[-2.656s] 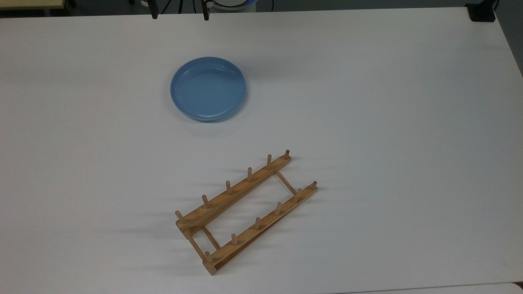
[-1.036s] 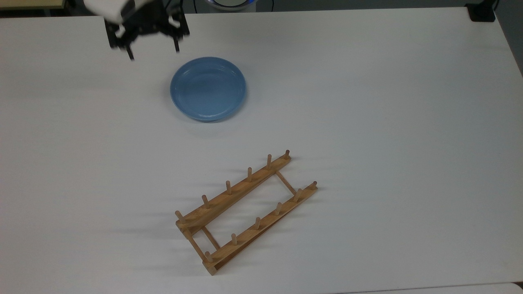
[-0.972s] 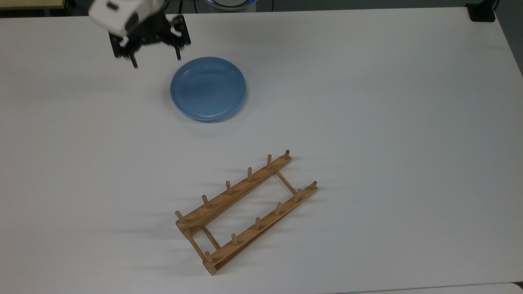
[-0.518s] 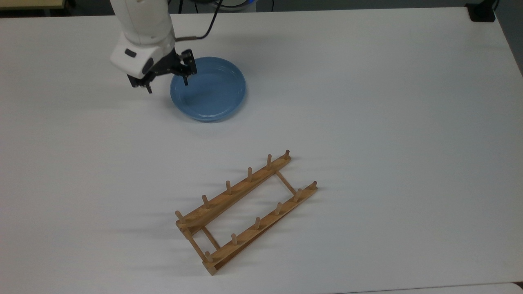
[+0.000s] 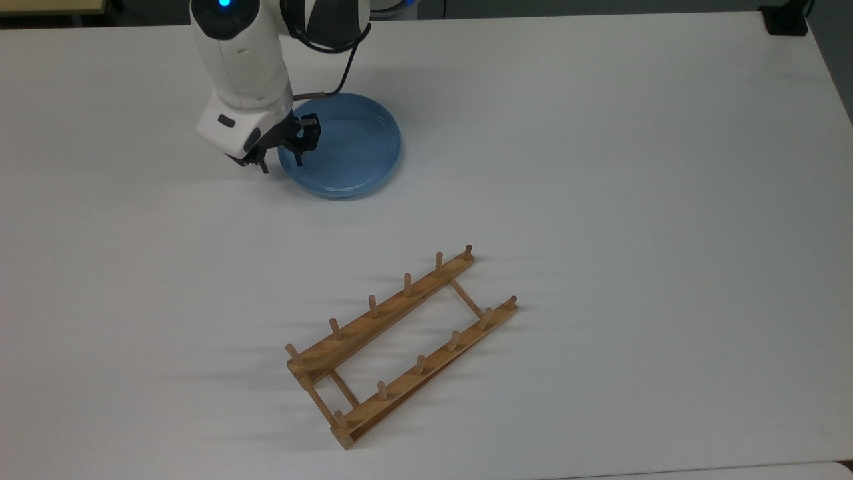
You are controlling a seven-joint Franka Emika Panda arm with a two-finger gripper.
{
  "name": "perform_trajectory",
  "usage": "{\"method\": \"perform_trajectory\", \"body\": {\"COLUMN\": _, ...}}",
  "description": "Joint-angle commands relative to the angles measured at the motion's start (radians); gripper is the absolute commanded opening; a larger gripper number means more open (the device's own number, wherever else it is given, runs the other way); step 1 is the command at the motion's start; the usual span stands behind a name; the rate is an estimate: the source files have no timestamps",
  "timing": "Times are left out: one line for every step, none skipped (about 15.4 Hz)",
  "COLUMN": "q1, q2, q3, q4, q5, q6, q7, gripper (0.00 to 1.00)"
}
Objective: Place plate in plate rack
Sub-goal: 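Lower the gripper onto the plate rim and close on it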
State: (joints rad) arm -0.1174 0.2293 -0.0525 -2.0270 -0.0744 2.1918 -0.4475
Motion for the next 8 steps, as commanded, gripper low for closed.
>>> {"method": "perform_trajectory", "body": {"q1": -0.001, "q2": -0.001, "q3": 0.000, "q4": -0.016, "q5": -0.016, "q6": 0.037, "q7": 0.016, "gripper": 0.36}}
{"method": "perform_trajectory", "body": {"q1": -0.001, "q2": 0.002, "q3": 0.000, "q4": -0.016, "q5": -0.016, "q6": 0.039, "q7": 0.021, "gripper": 0.24}}
{"method": "perform_trajectory", "body": {"q1": -0.001, "q2": 0.004, "q3": 0.000, "q4": -0.016, "q5": -0.016, "q6": 0.040, "q7": 0.036, "gripper": 0.14}}
{"method": "perform_trajectory", "body": {"q1": 0.001, "q2": 0.002, "q3": 0.000, "q4": -0.016, "q5": -0.016, "q6": 0.040, "q7": 0.047, "gripper": 0.02}}
{"method": "perform_trajectory", "body": {"q1": 0.002, "q2": 0.001, "q3": 0.000, "q4": -0.015, "q5": -0.016, "q6": 0.039, "q7": 0.050, "gripper": 0.00}}
{"method": "perform_trajectory", "body": {"q1": 0.002, "q2": -0.001, "q3": 0.000, "q4": -0.013, "q5": -0.016, "q6": 0.039, "q7": 0.050, "gripper": 0.00}}
{"method": "perform_trajectory", "body": {"q1": 0.002, "q2": -0.004, "q3": 0.000, "q4": -0.013, "q5": -0.016, "q6": 0.039, "q7": 0.050, "gripper": 0.00}}
{"method": "perform_trajectory", "body": {"q1": 0.002, "q2": -0.008, "q3": 0.000, "q4": -0.012, "q5": -0.018, "q6": 0.039, "q7": 0.050, "gripper": 0.00}}
